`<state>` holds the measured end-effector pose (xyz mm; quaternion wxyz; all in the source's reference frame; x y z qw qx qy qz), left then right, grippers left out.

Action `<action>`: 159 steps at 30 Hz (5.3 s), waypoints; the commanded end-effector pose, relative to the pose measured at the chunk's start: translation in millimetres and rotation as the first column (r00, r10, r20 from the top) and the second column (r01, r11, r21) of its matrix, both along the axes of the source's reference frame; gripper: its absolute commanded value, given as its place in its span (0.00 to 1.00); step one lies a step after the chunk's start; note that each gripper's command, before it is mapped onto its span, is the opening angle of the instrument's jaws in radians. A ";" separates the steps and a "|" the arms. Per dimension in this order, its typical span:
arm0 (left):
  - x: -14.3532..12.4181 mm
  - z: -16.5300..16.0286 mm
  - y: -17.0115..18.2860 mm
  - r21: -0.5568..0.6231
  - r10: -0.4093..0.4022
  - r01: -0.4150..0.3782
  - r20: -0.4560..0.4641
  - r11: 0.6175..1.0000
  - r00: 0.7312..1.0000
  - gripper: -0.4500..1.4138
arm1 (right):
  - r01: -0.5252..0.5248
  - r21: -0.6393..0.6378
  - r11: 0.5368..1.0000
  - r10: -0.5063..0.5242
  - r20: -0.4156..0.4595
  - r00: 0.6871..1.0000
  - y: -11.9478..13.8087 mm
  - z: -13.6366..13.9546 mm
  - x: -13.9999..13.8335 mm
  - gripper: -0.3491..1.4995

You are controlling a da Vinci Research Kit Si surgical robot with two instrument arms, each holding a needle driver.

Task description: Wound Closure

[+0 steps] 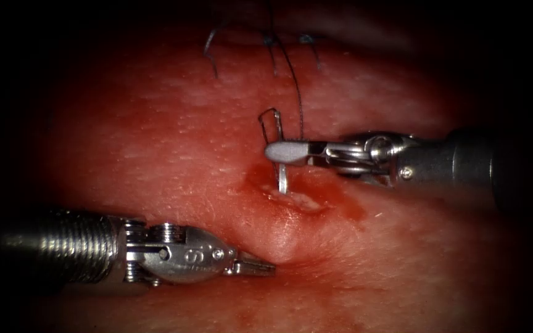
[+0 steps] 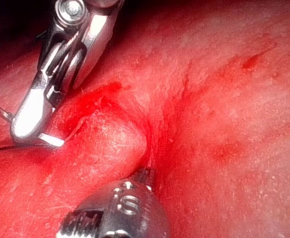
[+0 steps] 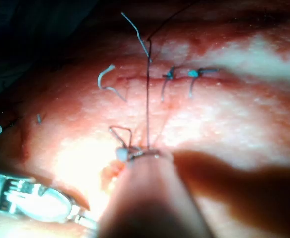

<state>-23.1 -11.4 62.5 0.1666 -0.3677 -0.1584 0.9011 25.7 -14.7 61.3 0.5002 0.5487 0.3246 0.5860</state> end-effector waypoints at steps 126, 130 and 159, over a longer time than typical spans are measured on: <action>0.1 -0.7 1.5 -0.055 -0.033 0.034 0.009 0.998 0.999 0.13 | 0.056 -0.803 0.594 -0.018 0.056 0.998 7.5 0.5 -1.7 0.68; 0.2 -0.6 1.4 -0.056 -0.033 0.033 0.008 0.998 0.999 0.13 | 0.054 -0.802 0.595 -0.012 0.059 0.998 8.2 0.8 -1.0 0.67; 0.2 -0.6 1.3 -0.060 -0.032 0.032 0.006 0.998 0.999 0.12 | 0.175 -0.737 0.653 -0.079 0.164 0.983 9.5 2.3 -2.1 0.00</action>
